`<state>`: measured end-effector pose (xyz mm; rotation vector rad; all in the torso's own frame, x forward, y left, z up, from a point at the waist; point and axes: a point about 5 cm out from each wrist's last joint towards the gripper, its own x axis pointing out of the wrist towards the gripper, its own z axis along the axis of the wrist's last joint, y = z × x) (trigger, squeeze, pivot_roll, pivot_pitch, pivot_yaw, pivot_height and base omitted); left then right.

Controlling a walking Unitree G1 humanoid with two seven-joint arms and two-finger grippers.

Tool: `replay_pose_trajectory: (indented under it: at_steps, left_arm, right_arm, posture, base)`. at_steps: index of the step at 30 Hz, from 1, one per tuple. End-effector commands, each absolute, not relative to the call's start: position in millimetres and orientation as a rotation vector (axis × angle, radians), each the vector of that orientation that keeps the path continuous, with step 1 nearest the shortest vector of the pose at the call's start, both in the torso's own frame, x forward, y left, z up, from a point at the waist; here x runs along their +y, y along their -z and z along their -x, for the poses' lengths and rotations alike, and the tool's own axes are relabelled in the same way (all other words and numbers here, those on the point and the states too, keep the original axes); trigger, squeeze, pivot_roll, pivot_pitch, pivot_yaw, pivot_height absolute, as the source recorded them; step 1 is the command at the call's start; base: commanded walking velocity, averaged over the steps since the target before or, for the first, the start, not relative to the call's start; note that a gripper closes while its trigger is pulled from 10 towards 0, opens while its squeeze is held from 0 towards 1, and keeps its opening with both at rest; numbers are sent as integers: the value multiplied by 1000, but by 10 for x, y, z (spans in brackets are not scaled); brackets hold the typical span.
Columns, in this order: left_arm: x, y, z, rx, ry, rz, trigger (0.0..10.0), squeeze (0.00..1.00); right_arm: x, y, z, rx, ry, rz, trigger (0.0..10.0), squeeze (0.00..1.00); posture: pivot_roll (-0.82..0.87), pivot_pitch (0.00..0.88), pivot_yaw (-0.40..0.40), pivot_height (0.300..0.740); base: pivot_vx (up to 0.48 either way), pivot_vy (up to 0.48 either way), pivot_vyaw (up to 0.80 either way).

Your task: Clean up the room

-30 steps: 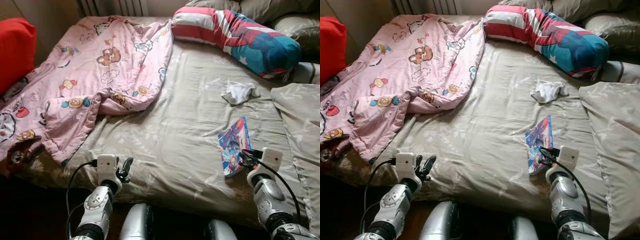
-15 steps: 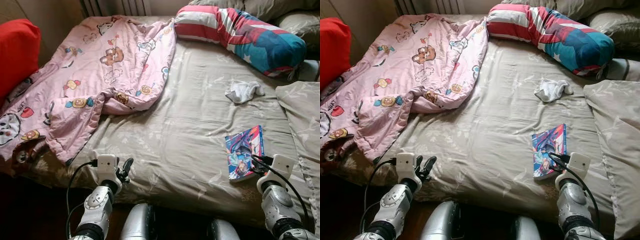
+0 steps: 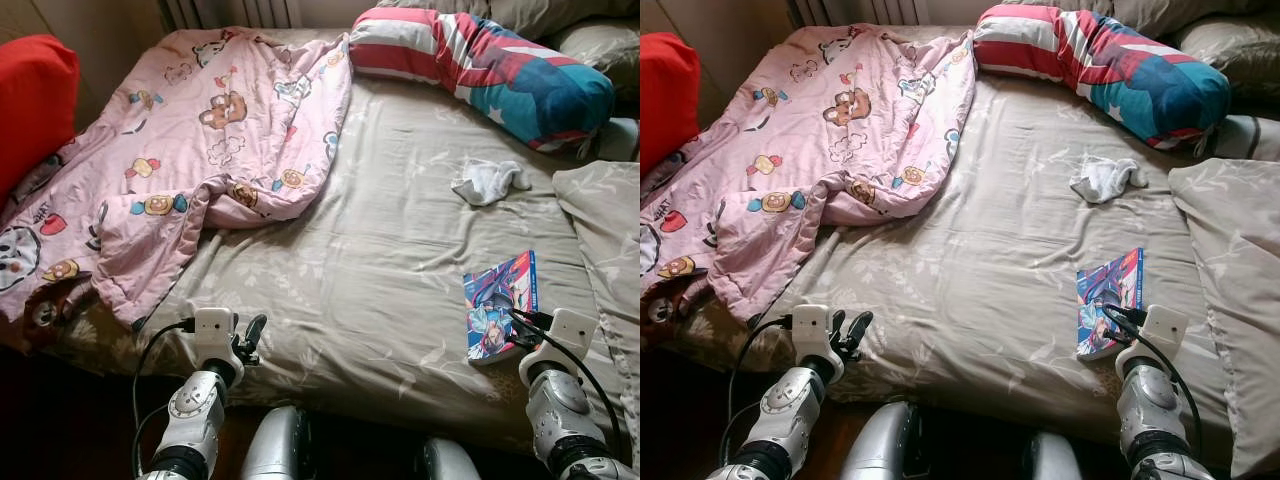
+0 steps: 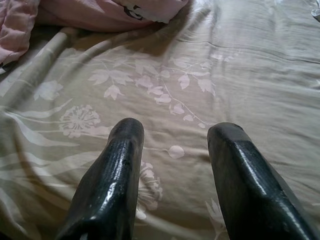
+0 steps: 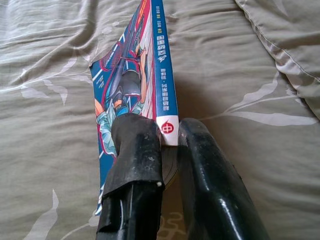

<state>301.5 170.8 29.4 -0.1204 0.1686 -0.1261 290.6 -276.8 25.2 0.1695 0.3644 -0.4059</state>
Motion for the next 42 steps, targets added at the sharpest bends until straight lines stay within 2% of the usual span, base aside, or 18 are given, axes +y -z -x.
replay_pose_trajectory:
  at_steps: [1,14,15,16,32,33,34,42]
  left_arm:
    - [1750,-244,-2973,198,114,109,10000,0]
    - [1750,-242,-2973,199,111,111,10000,0]
    - [1751,-243,-2975,199,109,111,10000,0]
    - [1752,-243,-2976,199,108,112,10000,0]
    - [1733,-233,-2968,202,107,123,10000,0]
    - [1730,-232,-2967,202,108,123,10000,0]
    - [1730,-231,-2966,203,108,123,10000,0]
    - [1710,-218,-2969,213,108,125,10000,0]
  right_arm:
    - [-2797,-222,-2860,368,422,-167,10000,0]
    - [-2838,-250,-2864,356,432,-164,10000,0]
    - [-2840,-257,-2869,353,430,-164,10000,588]
    - [-2842,-262,-2872,351,428,-164,10000,1000]
    - [-2994,-411,-2877,259,513,-73,10000,1000]
    - [-2954,-436,-2904,232,487,-68,10000,361]
    - [-2920,-444,-2921,219,469,-74,10000,0]
    - [-2397,-301,-2949,198,235,-73,10000,0]
  posture:
    - [-37,199,124,654]
    - [-37,195,124,654]
    - [-38,195,125,654]
    - [-38,195,125,654]
    - [-43,204,124,654]
    - [-44,204,124,654]
    - [-48,204,122,654]
    - [-57,195,110,654]
  base:
    - [0,0,0]
    - [0,0,0]
    - [0,0,0]
    - [0,0,0]
    - [0,0,0]
    - [0,0,0]
    - [0,0,0]
    - [0,0,0]
